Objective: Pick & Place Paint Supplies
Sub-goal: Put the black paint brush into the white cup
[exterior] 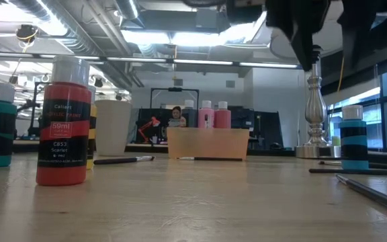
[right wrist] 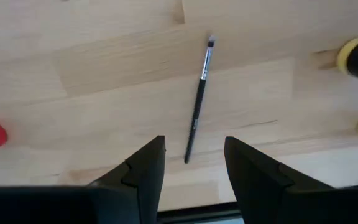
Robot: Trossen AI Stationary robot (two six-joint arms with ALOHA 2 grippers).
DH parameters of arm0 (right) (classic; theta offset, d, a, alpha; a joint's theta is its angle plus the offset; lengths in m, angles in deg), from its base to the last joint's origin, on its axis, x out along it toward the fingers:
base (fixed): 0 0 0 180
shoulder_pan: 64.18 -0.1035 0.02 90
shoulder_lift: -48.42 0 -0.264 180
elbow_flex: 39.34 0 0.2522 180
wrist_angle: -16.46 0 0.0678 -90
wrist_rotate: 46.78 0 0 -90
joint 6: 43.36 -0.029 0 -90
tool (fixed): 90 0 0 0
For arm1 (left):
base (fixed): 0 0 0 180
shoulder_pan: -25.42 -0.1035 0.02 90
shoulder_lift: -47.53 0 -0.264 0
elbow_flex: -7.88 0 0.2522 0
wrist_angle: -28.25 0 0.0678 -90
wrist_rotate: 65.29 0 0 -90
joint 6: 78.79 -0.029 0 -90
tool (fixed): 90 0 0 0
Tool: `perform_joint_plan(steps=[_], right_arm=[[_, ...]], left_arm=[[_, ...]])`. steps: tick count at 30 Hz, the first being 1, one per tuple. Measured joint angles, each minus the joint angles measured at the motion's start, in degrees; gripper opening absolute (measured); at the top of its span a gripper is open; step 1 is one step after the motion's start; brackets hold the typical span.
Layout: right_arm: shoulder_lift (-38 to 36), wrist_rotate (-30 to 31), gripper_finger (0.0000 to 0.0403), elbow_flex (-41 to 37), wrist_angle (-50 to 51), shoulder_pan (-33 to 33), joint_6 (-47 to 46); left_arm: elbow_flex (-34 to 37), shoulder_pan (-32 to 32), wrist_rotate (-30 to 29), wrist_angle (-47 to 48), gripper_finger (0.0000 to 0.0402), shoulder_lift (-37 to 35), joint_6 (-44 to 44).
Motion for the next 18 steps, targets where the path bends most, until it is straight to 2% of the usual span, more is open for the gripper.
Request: perform_joint_plan(steps=[11, 18], right_arm=[[0.0, -0.3, 0.0171, -10.2, -10.5, 0.0, 0.5], [0.0, -1.5, 0.0171, -11.3, -11.2, 0.0, 1.1]], left_arm=[[0.0, 0.7, 0.4, 0.0, 0.0249, 0.0, 0.1], [0.0, 1.5, 0.4, 0.0, 0.0249, 0.0, -0.7]])
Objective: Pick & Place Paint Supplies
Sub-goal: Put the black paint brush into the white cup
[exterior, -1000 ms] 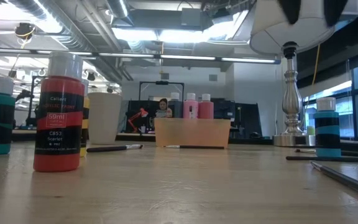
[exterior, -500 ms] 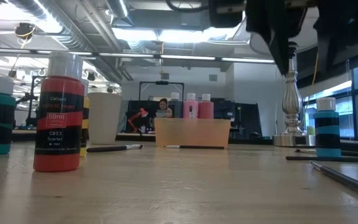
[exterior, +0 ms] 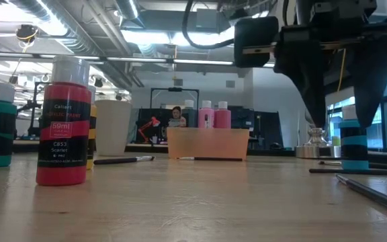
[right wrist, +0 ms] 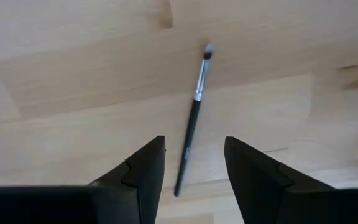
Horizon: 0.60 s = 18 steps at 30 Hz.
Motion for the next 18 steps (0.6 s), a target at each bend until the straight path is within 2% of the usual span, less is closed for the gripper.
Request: perform_joint_plan(steps=[4, 18], right_arm=[[0.0, -2.8, 0.0171, 0.0, 0.3, 0.7, 3.1], [-0.1, -3.7, 0.0171, -2.6, 0.1, 3.4, 5.7]], left_arm=[[0.0, 0.0, -0.1, 0.0, 0.0249, 0.0, -0.1], [0.0, 0.0, -0.1, 0.0, 0.0249, 0.0, -0.2]])
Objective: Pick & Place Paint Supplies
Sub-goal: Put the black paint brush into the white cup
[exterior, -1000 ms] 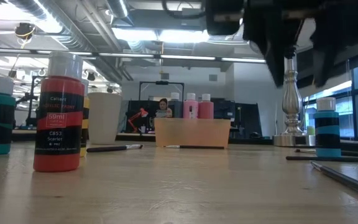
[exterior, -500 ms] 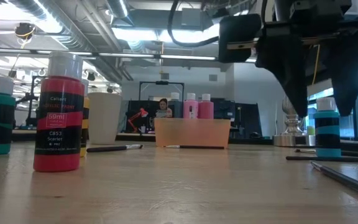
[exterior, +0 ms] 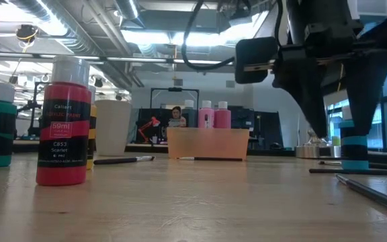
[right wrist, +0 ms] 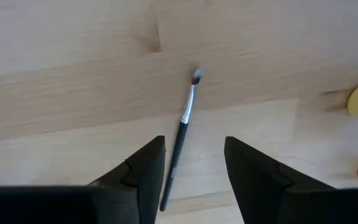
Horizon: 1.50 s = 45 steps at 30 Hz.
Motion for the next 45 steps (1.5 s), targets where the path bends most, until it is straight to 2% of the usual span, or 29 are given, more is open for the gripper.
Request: perform_joint_plan(steps=[6, 12, 22, 27, 33, 38, 43, 45], right_arm=[[0.0, 0.3, 0.0171, -0.2, -0.3, 0.0, -3.1], [0.0, 3.2, 0.0171, -0.2, 0.8, -0.1, -3.9], [0.0, 1.5, 0.0171, -0.2, 5.1, -0.2, -1.9], [-0.5, -3.8, 0.0171, -0.3, 9.0, -0.2, -0.2], [-4.9, -3.8, 0.0171, -0.2, 9.8, -0.2, 0.0], [-11.2, -2.2, 0.0171, -0.2, 19.2, -2.1, -0.8], [-19.1, 2.6, 0.0171, -0.2, 31.1, -5.4, -5.9], [-22.4, 6.5, 0.0171, -1.2, 31.7, -7.0, -9.2]], left_arm=[[0.0, 0.0, 0.0, 0.0, 0.0249, 0.0, -0.6], [0.8, 0.0, 0.0, 0.0, 0.0249, -0.1, -1.0], [6.8, 0.0, 0.1, 0.0, 0.0249, -0.1, -2.7], [6.9, 0.0, 0.1, 0.0, 0.0249, -0.8, -3.0], [6.9, 0.0, 0.1, -0.1, 0.0249, -2.2, -3.0], [6.9, 0.0, 0.1, -0.3, 0.0249, -2.6, -3.1], [6.9, -0.1, 0.0, -0.3, 0.0249, -2.7, -3.9], [6.9, -0.1, 0.0, -0.3, 0.0249, -2.7, -4.0]])
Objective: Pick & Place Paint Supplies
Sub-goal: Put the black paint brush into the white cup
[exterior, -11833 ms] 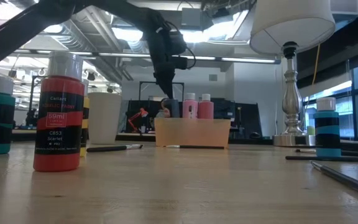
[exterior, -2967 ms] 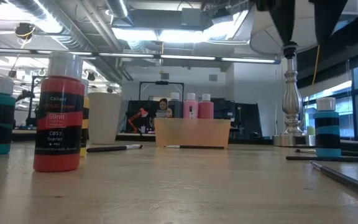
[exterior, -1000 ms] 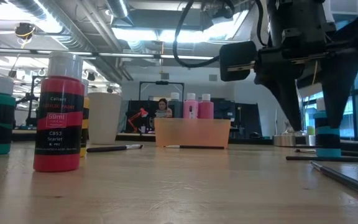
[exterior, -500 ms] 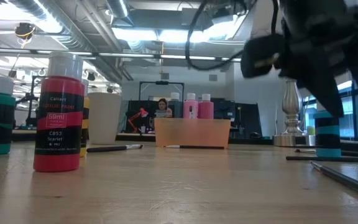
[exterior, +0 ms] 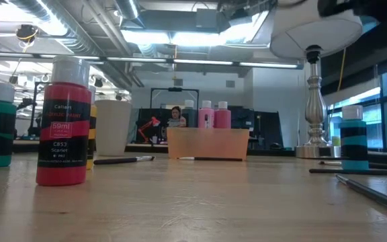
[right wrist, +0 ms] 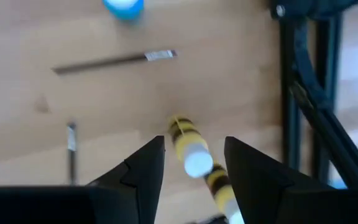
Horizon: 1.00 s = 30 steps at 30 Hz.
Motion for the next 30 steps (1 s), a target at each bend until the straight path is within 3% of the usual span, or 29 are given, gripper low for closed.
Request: perform_joint_plan(steps=[3, 6, 11, 17, 30], right_arm=[[-5.0, 5.0, 0.0171, -4.8, -4.4, -1.6, -5.4], [-7.9, 8.6, 0.0171, -10.3, -18.2, -1.9, -6.8], [-5.0, 18.0, 0.0171, -13.0, -37.7, -0.9, -1.5], [2.6, 10.1, 0.0171, -13.2, -39.5, 0.1, -4.8], [9.2, 8.4, 0.0171, -13.2, -46.3, 1.8, -5.7]], left_arm=[[0.0, 0.0, 0.0, 0.0, 0.0249, 0.0, 0.0], [0.0, 0.0, 0.0, 0.0, 0.0249, 0.0, 0.0], [0.0, 0.0, 0.0, 0.0, 0.0249, 0.0, 0.0], [0.0, 0.0, 0.1, 0.0, 0.0249, -0.1, 0.0], [0.0, 0.0, 0.1, 0.1, 0.0249, -0.1, 0.0]])
